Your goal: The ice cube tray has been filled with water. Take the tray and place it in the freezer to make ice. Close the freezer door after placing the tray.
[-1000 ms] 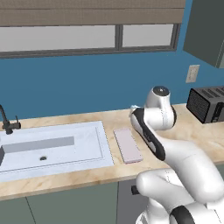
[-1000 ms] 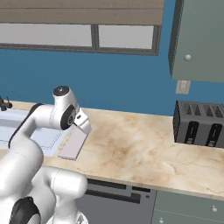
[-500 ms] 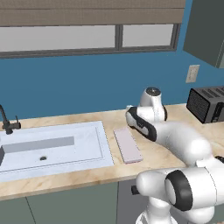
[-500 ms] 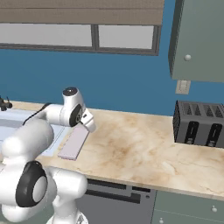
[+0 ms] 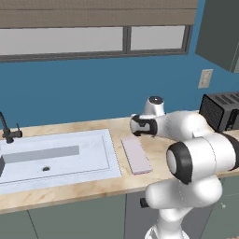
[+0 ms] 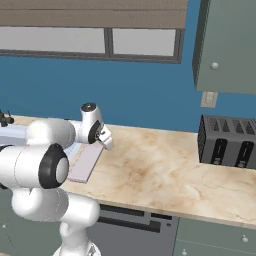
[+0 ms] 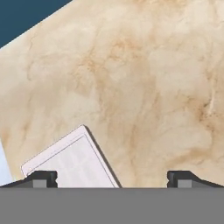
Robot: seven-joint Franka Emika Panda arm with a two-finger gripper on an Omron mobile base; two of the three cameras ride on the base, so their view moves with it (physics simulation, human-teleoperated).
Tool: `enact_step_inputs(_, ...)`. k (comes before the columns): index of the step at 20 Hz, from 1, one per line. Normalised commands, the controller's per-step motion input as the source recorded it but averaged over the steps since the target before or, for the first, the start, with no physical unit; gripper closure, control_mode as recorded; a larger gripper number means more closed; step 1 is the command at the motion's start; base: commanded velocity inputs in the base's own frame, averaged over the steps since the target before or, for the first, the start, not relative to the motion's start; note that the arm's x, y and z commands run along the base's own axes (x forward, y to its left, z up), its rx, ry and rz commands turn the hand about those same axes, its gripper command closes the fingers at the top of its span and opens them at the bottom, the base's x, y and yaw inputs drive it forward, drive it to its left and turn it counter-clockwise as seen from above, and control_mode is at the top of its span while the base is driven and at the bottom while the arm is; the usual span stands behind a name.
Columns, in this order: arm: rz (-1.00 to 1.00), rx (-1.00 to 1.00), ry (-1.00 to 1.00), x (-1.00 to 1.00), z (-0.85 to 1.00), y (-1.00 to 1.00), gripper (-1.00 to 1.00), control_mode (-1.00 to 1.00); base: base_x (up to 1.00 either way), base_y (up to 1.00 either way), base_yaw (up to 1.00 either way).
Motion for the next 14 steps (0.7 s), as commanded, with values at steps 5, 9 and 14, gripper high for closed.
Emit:
enact_step_inputs(5,0.00,0.00,0.00,0.49,-0.38,0.00,-1.00,-1.00,0.00,0.00,0.00)
enact_step_inputs(9,0.00,0.00,0.00,0.52,-0.28,0.00,-1.00,-1.00,0.00,0.00,0.00)
enact_step_inputs(14,0.00,0.00,0.00,0.28,-0.30,0.00,-1.00,-1.00,0.00,0.00,0.00)
